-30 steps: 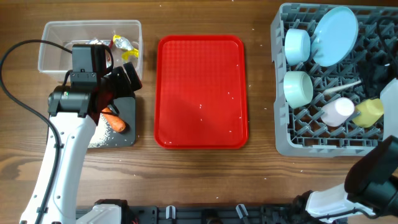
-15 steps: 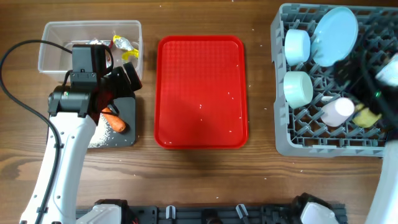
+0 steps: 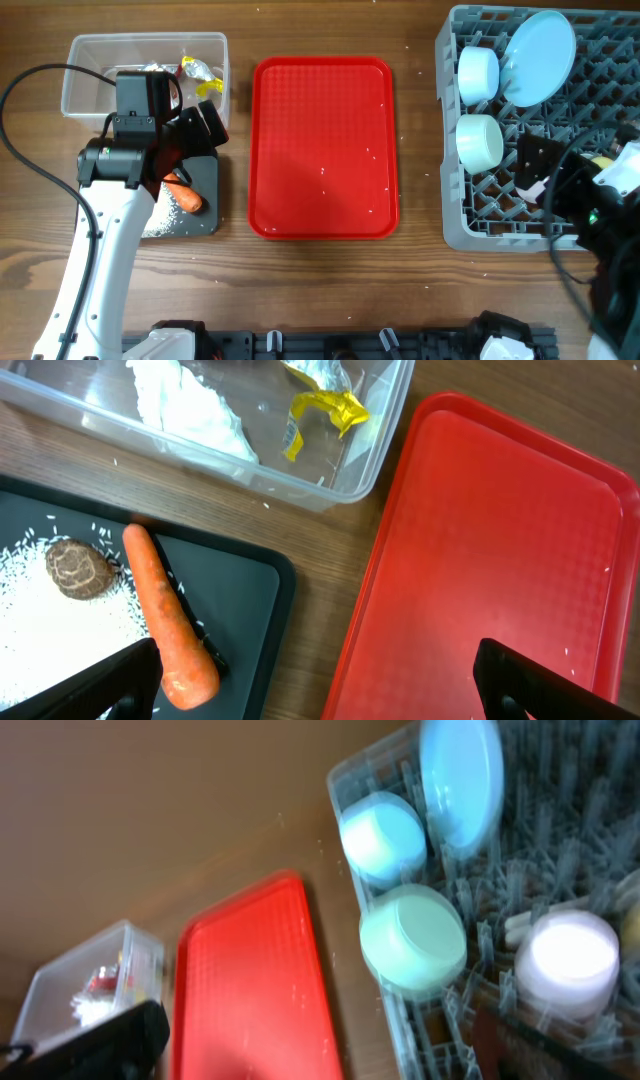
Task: Sort waste into correct bins and load items into the dishwasher rack
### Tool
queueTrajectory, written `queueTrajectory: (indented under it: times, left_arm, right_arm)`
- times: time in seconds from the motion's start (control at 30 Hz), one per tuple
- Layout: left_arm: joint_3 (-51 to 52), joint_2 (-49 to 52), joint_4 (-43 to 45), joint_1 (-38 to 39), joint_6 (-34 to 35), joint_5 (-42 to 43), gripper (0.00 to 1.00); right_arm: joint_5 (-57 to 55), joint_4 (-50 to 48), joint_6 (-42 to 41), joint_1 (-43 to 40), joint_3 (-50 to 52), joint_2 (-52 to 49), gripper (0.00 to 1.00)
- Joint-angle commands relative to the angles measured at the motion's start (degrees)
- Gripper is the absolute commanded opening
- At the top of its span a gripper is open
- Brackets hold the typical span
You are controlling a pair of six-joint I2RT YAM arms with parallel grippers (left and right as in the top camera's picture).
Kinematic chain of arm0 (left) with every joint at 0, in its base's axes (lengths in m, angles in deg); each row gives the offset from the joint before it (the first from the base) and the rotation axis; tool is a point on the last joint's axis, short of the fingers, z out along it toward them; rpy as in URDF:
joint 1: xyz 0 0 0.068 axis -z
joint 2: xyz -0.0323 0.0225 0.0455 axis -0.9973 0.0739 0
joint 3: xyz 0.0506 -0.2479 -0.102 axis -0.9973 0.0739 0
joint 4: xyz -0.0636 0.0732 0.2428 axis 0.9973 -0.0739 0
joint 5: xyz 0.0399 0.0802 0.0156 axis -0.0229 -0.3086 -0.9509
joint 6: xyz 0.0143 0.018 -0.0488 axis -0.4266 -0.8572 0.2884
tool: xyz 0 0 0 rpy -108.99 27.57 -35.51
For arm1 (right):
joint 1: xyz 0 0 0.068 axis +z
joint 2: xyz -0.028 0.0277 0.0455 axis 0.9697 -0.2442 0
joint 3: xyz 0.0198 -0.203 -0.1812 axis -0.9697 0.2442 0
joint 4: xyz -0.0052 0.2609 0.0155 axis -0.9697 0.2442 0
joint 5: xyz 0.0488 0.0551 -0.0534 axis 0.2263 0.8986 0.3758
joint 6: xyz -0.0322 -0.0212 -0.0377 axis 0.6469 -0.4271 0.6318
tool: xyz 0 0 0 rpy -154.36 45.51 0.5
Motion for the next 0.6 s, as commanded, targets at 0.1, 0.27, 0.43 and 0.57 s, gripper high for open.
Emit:
queueTrajectory:
  times: [0.1, 0.27, 0.43, 0.57]
  left_arm:
    - [0.2, -0.83, 0.15, -0.22, 0.5, 0.26, 1.0]
    - [0.2, -0.83, 0.15, -0.22, 0.52, 0.26, 1.0]
    - [0.2, -0.83, 0.15, -0.22, 0.52, 0.26, 1.0]
    - [0.2, -0.83, 0.15, -0.22, 0.52, 0.26, 1.0]
  right_arm:
    - [-8.28, -21.62, 2.21, 9.55, 26.21, 21.51, 1.0]
    - [-9.03, -45.09, -2.34, 12.59, 53.55, 35.32, 1.0]
    - [-15.96, -50.31, -10.23, 14.82, 66.49, 44.04, 1.0]
    - [-16.04, -50.97, -5.2, 14.84, 67.89, 45.92, 1.0]
